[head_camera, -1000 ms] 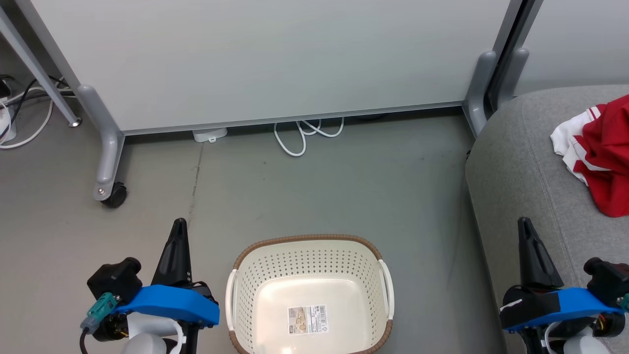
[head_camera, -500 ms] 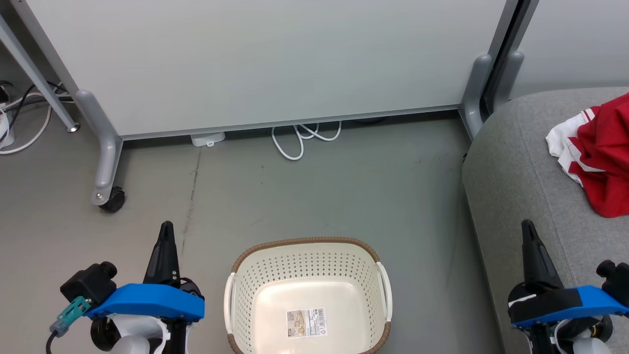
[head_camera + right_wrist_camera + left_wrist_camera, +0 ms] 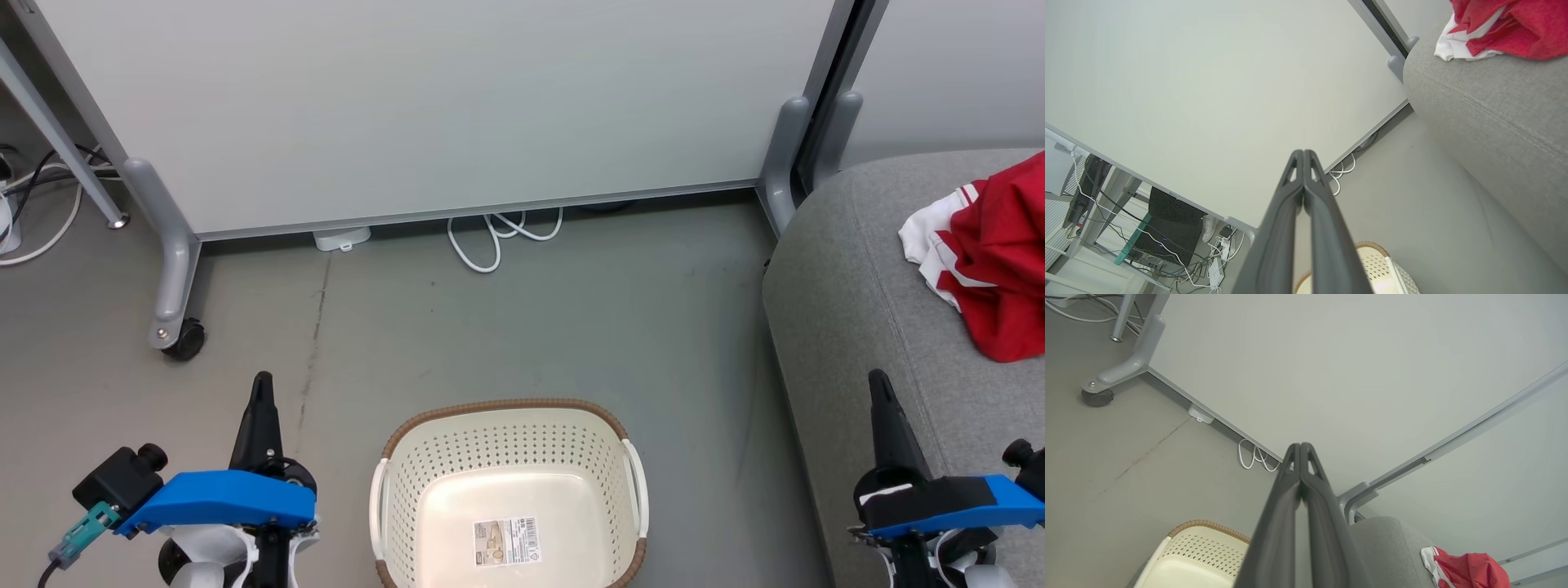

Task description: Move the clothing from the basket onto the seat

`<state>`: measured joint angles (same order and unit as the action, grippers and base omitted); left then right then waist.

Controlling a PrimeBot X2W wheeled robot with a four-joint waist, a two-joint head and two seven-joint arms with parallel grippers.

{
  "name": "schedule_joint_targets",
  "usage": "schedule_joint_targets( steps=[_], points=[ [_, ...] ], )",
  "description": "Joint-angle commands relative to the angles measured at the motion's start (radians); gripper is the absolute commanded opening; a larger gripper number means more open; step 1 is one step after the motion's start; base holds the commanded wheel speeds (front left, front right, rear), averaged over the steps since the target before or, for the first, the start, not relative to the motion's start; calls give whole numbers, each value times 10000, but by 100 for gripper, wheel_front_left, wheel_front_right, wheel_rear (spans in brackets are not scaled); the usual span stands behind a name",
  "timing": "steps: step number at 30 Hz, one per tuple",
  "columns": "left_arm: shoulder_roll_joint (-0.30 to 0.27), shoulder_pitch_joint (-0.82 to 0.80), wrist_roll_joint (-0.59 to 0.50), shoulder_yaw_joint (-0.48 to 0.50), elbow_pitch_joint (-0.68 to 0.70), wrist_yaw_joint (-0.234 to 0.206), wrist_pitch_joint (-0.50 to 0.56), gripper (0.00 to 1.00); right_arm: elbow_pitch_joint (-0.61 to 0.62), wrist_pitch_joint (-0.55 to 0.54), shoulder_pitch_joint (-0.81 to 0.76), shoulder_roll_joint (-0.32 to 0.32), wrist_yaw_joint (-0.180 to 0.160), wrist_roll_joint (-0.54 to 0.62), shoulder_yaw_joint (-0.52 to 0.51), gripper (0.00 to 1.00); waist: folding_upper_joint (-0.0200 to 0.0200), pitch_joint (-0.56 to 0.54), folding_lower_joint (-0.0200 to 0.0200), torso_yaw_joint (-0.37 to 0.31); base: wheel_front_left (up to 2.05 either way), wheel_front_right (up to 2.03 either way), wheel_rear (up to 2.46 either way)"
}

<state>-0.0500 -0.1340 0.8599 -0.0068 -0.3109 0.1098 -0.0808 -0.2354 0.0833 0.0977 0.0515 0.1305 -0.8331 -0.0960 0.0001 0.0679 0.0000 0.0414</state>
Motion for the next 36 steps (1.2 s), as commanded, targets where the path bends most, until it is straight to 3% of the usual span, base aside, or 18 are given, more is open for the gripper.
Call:
schedule_joint_targets(
  steps=[1, 36],
  points=[
    [-7, -55, 247, 101, 157, 81, 44, 0, 100, -50, 99, 11, 3, -255, -24, 0, -1, -6, 0, -4, 0, 0, 0],
    [-7, 114, 3997, 693, 436, 159, 1042, 0, 3, -1062, 130, -2, 3, -4142, -115, 0, -1, -279, 0, -179, 0, 0, 0]
  ],
)
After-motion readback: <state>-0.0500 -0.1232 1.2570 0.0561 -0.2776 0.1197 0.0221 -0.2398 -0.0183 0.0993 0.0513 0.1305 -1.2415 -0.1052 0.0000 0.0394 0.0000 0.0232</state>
